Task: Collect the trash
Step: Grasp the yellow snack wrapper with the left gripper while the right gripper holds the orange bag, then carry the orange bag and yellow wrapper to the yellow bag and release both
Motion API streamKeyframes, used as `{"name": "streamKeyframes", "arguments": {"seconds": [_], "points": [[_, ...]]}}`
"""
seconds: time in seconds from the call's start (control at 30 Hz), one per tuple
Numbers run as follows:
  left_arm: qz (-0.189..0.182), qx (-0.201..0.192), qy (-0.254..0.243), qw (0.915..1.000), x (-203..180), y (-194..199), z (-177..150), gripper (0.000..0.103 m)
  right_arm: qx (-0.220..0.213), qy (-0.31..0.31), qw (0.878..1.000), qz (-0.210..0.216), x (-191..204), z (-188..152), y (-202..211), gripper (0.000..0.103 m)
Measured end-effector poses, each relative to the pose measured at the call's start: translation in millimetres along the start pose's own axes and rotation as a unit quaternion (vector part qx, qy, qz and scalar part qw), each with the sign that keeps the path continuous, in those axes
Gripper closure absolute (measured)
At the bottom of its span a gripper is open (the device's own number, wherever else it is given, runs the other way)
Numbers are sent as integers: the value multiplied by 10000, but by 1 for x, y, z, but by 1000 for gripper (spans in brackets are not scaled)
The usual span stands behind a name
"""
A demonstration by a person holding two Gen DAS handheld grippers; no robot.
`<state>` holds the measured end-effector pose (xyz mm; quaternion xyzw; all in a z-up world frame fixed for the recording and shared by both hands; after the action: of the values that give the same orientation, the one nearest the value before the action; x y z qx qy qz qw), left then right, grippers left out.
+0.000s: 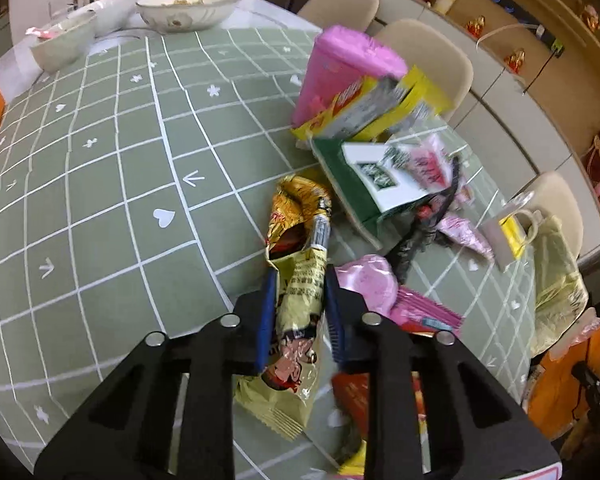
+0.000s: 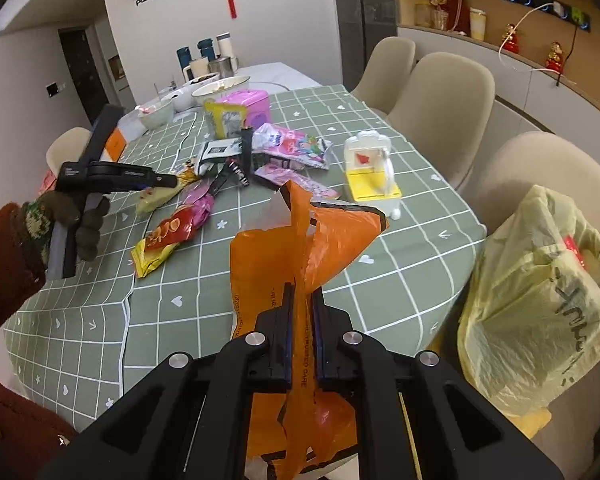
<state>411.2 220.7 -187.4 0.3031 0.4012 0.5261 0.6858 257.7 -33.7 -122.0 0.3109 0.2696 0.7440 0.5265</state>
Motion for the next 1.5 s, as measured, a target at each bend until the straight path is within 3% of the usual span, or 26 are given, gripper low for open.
{"name": "streamKeyframes", "arguments": {"seconds": [0.3, 0.57, 0.7, 0.87, 1.17, 1.5], "points": [[198, -884, -73, 9959, -21, 84, -2, 82, -200, -18, 9998, 49, 0, 15, 3, 94], [291, -1562, -211, 9871, -63, 152, 6, 82, -649, 226, 9976, 113, 5, 53, 31, 94], [92, -1906, -317, 9811, -105, 183, 17, 82, -972, 263, 9949, 64, -7, 77, 56, 94], [-427, -2287, -458, 9715, -168, 209, 33, 82, -1386, 316, 9898, -81, -33, 99, 96, 94], [-948, -2296, -826, 9651, -276, 203, 41, 82, -1799, 161, 9821, -539, -115, 105, 155, 94], [-1278, -1758, -1301, 9674, -379, 153, 17, 81, -2029, -242, 9716, -1190, -226, 78, 201, 94]]}}
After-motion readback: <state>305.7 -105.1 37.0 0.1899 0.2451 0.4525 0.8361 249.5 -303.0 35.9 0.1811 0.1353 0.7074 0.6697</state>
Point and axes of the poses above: each gripper's, at about its wrist camera, not at the fingertips, and y roughly against the way its jaws point, x to its left, z to its top, the point moved 10 cm from there along -y, roughly the way its jaws point, and after that the axes turned 4 degrees about z, right-handed, at the moved point
